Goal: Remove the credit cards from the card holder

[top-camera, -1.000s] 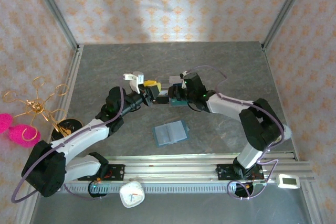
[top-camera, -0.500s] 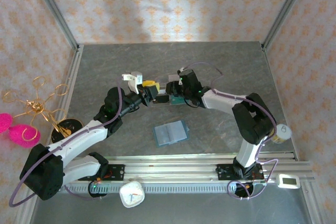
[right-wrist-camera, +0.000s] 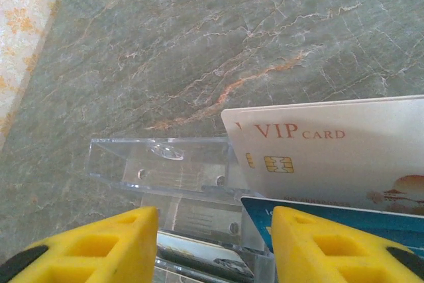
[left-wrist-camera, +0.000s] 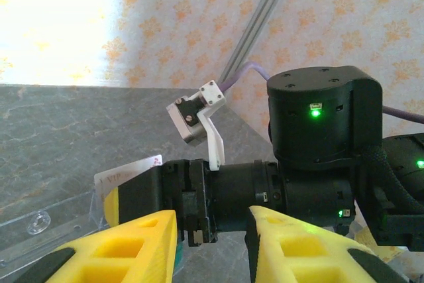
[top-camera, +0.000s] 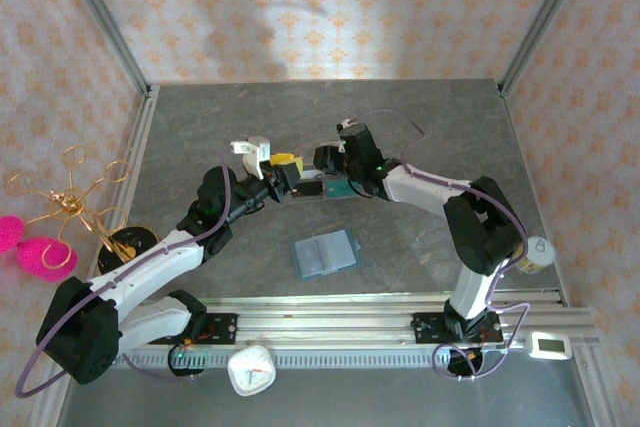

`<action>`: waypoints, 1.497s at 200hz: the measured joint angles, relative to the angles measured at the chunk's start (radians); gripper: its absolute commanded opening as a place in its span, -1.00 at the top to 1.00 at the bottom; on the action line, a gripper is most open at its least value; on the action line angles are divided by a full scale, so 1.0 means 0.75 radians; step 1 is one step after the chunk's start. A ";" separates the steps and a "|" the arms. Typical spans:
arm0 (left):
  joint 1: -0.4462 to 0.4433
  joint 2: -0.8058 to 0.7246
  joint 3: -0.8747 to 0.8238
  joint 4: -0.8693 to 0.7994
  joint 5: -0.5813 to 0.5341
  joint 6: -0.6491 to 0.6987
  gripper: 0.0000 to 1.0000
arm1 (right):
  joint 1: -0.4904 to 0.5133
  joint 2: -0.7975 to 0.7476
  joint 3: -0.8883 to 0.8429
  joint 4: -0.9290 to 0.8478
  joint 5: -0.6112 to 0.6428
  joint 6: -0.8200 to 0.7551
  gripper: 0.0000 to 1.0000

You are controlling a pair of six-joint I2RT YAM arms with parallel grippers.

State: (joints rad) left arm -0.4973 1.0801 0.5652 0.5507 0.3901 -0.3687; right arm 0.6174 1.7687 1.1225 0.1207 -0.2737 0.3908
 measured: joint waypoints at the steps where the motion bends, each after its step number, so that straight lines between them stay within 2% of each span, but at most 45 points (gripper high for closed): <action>1: 0.000 -0.001 0.000 -0.001 -0.001 0.000 0.33 | 0.000 0.000 -0.001 0.000 -0.001 -0.001 0.04; 24: 0.000 -0.014 -0.012 -0.001 -0.008 -0.002 0.33 | 0.004 -0.041 -0.049 0.005 -0.018 -0.003 0.12; 54: 0.000 -0.052 -0.060 0.000 -0.009 -0.033 0.34 | 0.052 -0.221 -0.227 -0.028 -0.014 -0.007 0.18; 88: 0.000 -0.145 -0.182 -0.001 -0.018 -0.118 0.35 | 0.298 -0.321 -0.357 -0.137 0.068 -0.058 0.26; 113: 0.000 -0.210 -0.265 -0.006 -0.038 -0.193 0.36 | 0.517 -0.320 -0.399 -0.239 0.143 -0.085 0.24; 138: 0.000 -0.278 -0.334 -0.025 -0.050 -0.259 0.37 | 0.664 -0.294 -0.388 -0.304 0.239 -0.100 0.22; 206: 0.000 -0.433 -0.410 -0.101 -0.089 -0.349 0.36 | 0.812 -0.104 -0.290 -0.392 0.419 -0.107 0.18; 226: 0.000 -0.446 -0.410 -0.119 -0.089 -0.351 0.37 | 0.830 -0.055 -0.274 -0.407 0.463 -0.100 0.32; 255: -0.001 -0.446 -0.416 -0.139 -0.089 -0.350 0.40 | 0.840 -0.048 -0.263 -0.415 0.504 -0.064 0.80; 272: -0.022 -0.443 -0.417 -0.157 -0.093 -0.351 0.45 | 0.840 -0.048 -0.264 -0.415 0.520 -0.042 1.00; 289: -0.075 -0.419 -0.420 -0.157 -0.104 -0.351 0.60 | 0.840 -0.059 -0.286 -0.379 0.521 0.002 1.00; 299: -0.112 -0.392 -0.425 -0.156 -0.116 -0.362 0.76 | 0.839 -0.085 -0.318 -0.344 0.518 0.028 1.00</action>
State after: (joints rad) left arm -0.5812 0.7864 0.2466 0.4339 0.3031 -0.6403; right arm 1.2469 1.7050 0.8841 -0.1371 0.1150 0.4118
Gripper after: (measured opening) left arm 0.193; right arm 0.044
